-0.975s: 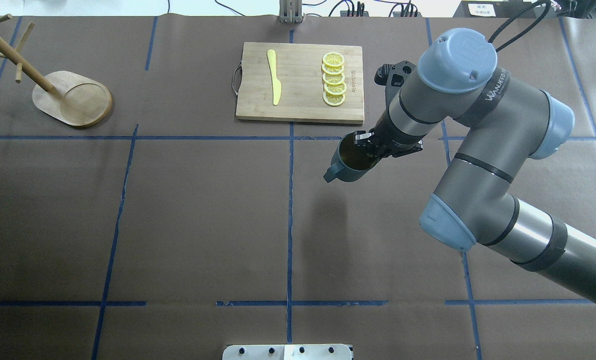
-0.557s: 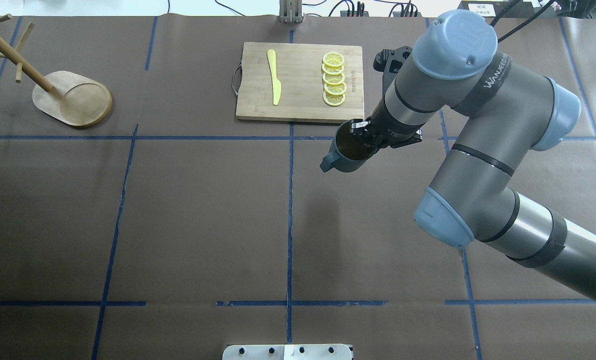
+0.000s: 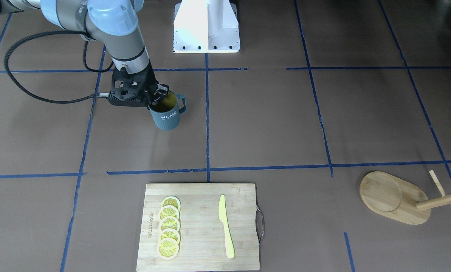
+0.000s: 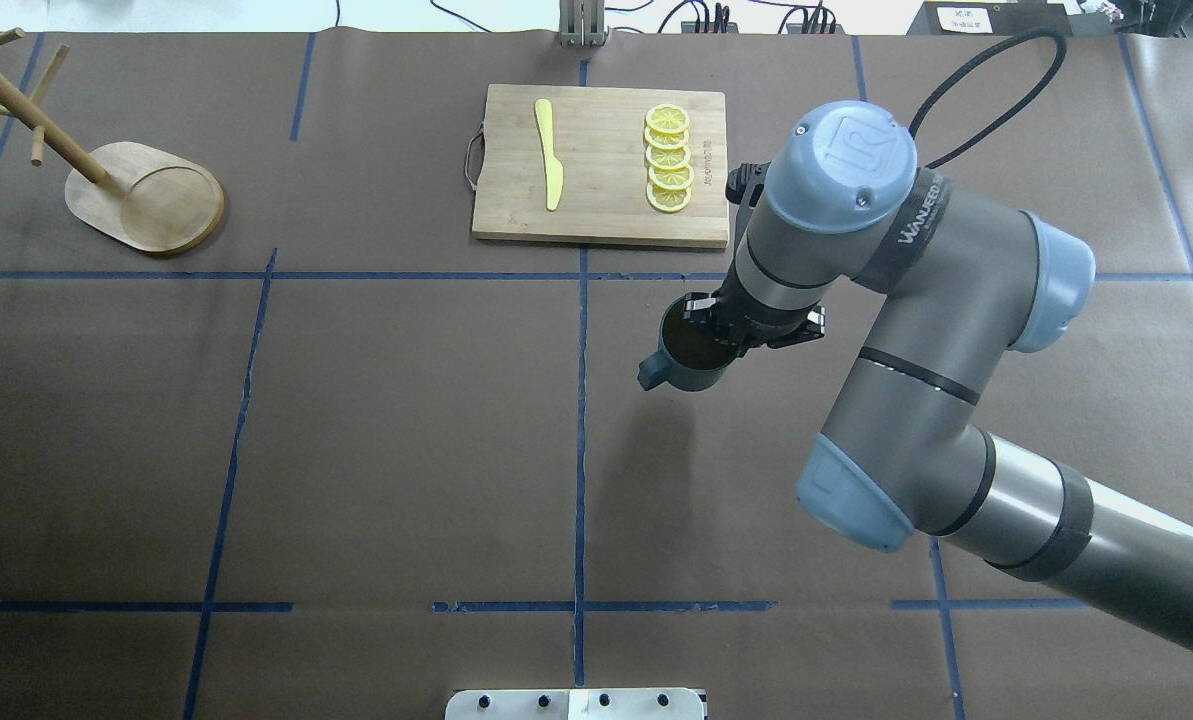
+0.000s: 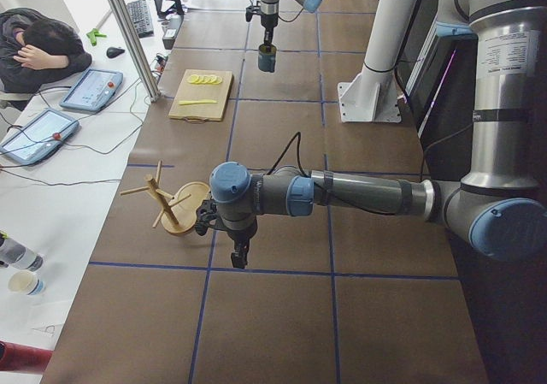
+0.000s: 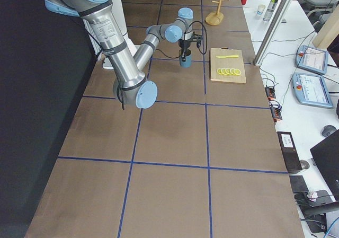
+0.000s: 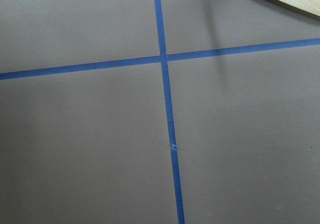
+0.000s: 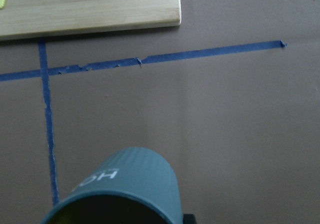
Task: Hang cup on storage rack
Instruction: 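Lower the teal mug upright onto the table center with the right gripper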
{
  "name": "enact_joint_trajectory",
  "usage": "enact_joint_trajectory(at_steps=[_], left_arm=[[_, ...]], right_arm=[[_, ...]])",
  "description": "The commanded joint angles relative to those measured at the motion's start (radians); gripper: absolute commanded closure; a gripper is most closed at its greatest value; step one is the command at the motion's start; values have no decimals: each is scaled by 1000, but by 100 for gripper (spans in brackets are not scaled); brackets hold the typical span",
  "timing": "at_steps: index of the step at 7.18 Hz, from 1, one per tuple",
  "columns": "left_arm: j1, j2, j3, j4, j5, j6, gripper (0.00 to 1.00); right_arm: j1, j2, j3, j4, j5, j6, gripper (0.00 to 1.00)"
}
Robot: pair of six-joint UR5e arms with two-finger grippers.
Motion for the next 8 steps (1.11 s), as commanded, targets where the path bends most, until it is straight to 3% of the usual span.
enact_joint_trajectory(at_steps=[1,2,4,8], left_arm=[[1,1,1,2,0,0,0],[1,1,7,2,0,0,0],[1,1,13,2,0,0,0],[1,4,15,3,0,3,0]], right_arm=[[-38,104,-108,2,-16,42,100],[-47,179,-195,4,-14,77,100],[-85,206,-272,92,-15,116,100],[-104,206,-294,116,-11,116,97]])
